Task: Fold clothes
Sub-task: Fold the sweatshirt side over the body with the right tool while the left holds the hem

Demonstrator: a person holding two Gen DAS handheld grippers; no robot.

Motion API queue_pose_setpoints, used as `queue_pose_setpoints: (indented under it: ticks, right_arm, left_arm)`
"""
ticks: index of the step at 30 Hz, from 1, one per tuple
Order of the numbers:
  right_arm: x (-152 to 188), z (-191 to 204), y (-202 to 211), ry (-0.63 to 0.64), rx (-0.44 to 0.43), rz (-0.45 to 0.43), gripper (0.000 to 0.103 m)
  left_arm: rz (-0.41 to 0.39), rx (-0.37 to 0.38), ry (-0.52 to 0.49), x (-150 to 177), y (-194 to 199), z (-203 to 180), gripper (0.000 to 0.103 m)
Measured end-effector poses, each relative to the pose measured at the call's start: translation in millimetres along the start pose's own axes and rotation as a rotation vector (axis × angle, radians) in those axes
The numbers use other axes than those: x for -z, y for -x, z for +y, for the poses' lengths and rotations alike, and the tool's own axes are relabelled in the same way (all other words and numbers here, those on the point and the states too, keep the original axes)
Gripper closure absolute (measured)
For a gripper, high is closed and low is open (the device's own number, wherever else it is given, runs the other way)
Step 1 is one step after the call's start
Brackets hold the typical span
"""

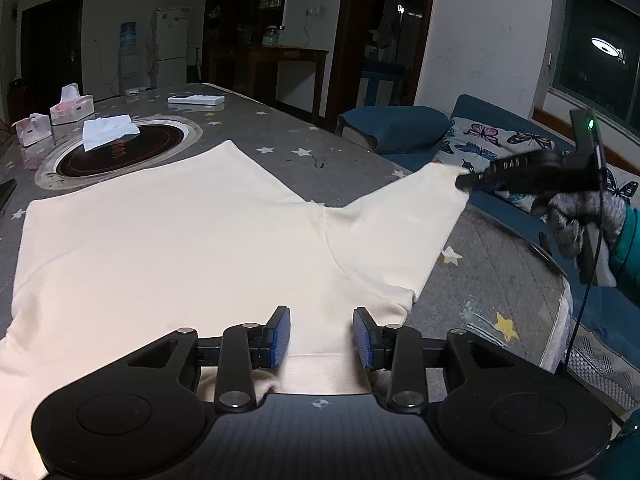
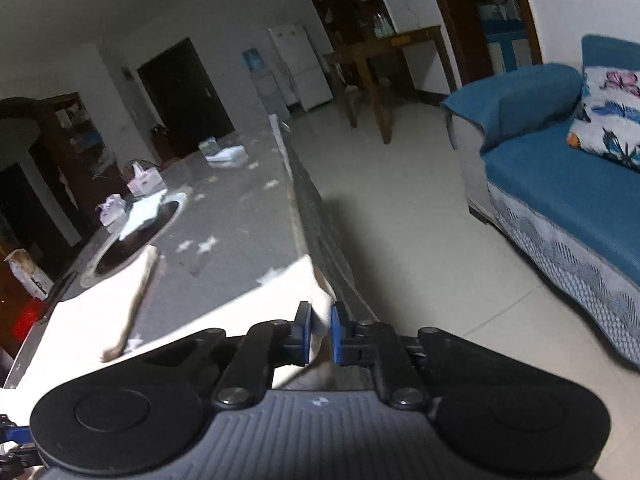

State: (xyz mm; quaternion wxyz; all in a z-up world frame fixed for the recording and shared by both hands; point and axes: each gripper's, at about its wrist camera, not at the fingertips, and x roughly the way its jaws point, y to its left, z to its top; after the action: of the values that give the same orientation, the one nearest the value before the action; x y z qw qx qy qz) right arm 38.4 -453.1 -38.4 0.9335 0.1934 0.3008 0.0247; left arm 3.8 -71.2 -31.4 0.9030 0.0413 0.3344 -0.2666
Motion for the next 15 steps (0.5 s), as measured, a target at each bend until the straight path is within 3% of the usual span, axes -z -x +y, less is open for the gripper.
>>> queue_pose_setpoints:
  ticks: [8,15]
  right_arm:
    - [-32.2,62.0,30.6,0.117,-0.16,-0.072,0.095]
    - [-48.8,144.8,38.8,0.244,-0.344,-0.059,0.095]
  left_arm:
    - [-0.02,0.005,-0.004,-0.1,3.0,-2.3,0.063]
    - [-0.076,-0.021,0.035,4.3,25.9,11.0,0.058]
